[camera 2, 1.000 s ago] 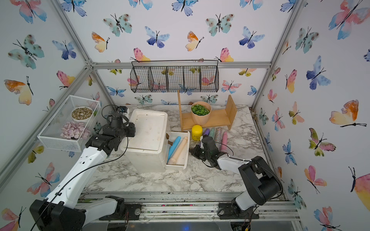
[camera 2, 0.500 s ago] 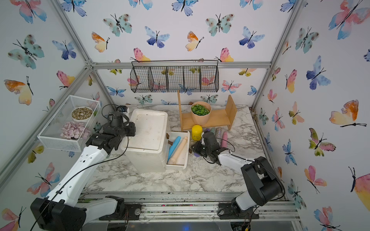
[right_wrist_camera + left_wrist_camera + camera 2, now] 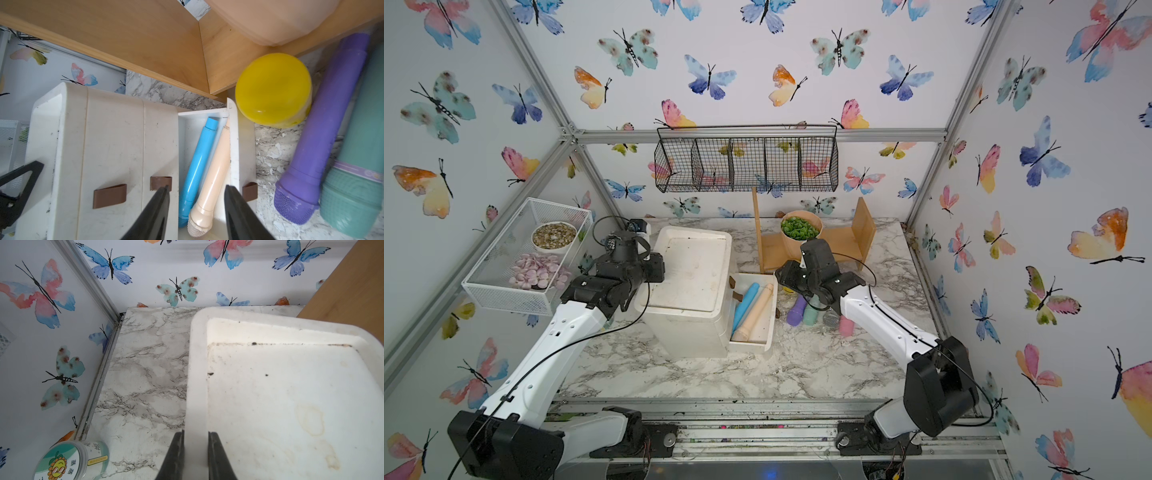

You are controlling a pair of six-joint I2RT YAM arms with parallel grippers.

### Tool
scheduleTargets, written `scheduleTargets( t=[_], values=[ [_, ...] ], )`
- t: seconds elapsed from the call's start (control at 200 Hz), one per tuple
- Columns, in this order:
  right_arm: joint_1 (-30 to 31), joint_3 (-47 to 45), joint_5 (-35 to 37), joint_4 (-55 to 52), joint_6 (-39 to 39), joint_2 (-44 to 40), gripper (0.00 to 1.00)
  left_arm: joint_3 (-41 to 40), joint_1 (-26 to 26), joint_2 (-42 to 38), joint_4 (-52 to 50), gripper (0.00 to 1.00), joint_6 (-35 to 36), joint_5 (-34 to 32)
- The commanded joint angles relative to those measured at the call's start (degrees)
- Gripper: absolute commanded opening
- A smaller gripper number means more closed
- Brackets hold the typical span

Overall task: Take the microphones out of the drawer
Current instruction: Open the drawer in the storage box, then pick up the microphone from the drawer.

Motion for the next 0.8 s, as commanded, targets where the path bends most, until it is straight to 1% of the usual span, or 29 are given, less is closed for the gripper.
scheduleTargets(
  t=[0.0,0.175,0.36,0.521,0.666,0.796],
  values=[
    [3.2,4.7,2.7,-10.3,0.1,3.2,0.49,-0.6,0.6,3.7,0.2,0.0,-1.2,0.3],
    [8.4,7.6,2.7,-12.4,4.2,7.6,0.49,-0.2,0.5,3.9,0.5,0.0,-1.9,0.0],
    [11.7,7.8,3.7,-11.8,7.2,11.4,0.49,-1.0,0.4,3.6,1.6,0.0,-2.3,0.7],
    [12.4,7.5,3.0,-11.7,9.7,15.1,0.49,-1.9,0.4,2.5,2.1,0.0,-2.4,1.6],
    [12.5,7.5,5.1,-10.8,11.9,17.6,0.5,-2.1,0.4,1.8,2.3,0.0,-2.6,2.6],
    [12.5,9.6,6.2,-11.3,13.2,21.1,0.5,-2.3,0.3,1.5,2.3,0.0,-2.5,2.4]
  ],
)
